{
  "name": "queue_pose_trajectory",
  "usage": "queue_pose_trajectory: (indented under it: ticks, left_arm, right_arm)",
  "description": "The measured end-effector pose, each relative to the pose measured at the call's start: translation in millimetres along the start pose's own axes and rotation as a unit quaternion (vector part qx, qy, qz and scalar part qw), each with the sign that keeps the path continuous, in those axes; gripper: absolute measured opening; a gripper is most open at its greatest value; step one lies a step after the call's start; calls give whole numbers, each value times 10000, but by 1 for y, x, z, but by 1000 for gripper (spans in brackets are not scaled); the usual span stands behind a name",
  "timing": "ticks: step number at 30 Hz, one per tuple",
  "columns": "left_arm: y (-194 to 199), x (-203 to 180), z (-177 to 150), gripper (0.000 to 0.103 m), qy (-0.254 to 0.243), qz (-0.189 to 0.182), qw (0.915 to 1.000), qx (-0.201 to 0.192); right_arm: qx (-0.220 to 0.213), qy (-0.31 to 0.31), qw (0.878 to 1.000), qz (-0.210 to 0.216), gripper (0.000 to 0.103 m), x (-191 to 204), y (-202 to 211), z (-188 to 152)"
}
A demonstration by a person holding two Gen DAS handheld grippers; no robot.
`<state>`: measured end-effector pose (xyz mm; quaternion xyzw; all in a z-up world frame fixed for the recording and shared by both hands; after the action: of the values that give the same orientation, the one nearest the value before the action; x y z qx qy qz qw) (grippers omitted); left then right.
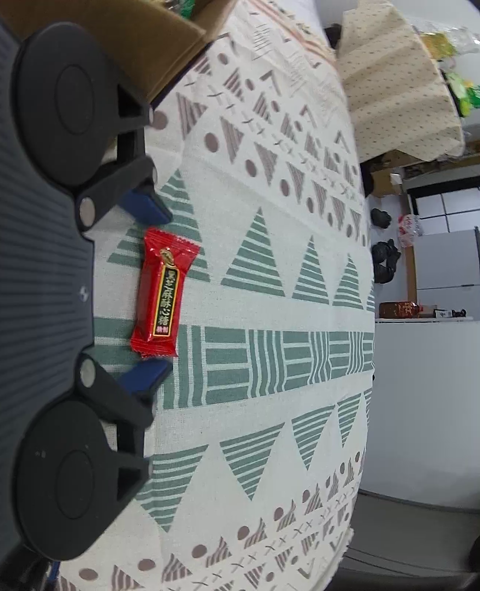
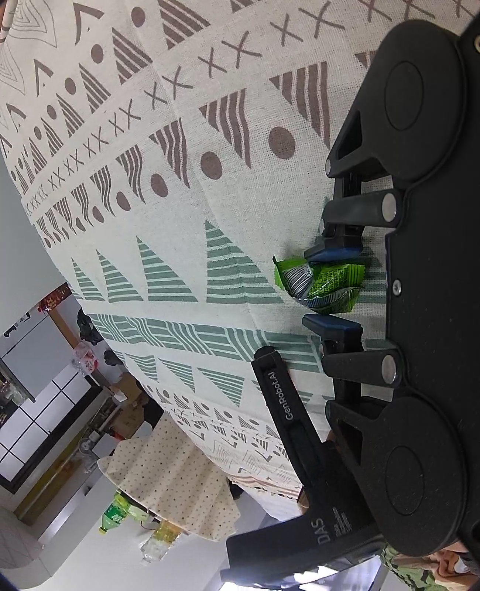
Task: Organize snacks
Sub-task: 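Grasp the red candy bar with the left gripper while the right grasps the green wrapper, then carry both snacks over the cardboard box and open both grippers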
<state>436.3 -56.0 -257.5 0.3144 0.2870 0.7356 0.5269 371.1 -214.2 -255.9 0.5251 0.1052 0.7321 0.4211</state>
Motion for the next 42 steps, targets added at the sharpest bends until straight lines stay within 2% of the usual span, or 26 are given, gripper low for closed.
queue_pose_trajectory:
  ticks: [4,6,11,18,27,33,36,42]
  left_arm:
    - [5,2,1,49,-7,-68,10000,-50]
    - [8,3,1,46,4,-65,9999,-83]
    - [20,4,1,45,78,-147,9998,-122]
    - [55,9,5,45,268,-356,9987,-240]
    - [106,33,5,45,476,-495,9970,-354]
    - [140,60,8,45,726,-625,9941,-502]
    - [154,78,5,45,909,-719,9922,-457]
    - [180,113,2,45,1274,-769,9876,-501]
  right_arm:
    - [12,-19,10000,-1,31,0,0,0]
    - [15,-4,10000,-10,31,0,0,0]
    - [23,56,10000,-54,31,3,0,-1]
    - [-50,209,9996,-190,30,9,6,3]
    - [-460,298,9977,-399,30,22,45,18]
    - [-725,445,9956,-384,30,51,74,20]
    - [-822,572,9945,-302,30,71,83,18]
    - [-874,779,9930,-173,30,107,93,7]
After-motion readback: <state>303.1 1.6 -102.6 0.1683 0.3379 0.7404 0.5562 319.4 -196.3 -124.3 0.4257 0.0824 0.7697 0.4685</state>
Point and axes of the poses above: each gripper's, at about its wrist camera, not at the fingertips, and y roughly against the way its jaws point, x to its left, z to its top, the point moved 4 cm from there along -y, roughly the way its jaws point, and after that the axes turned 8 degrees about z, right-handed, at the moved point
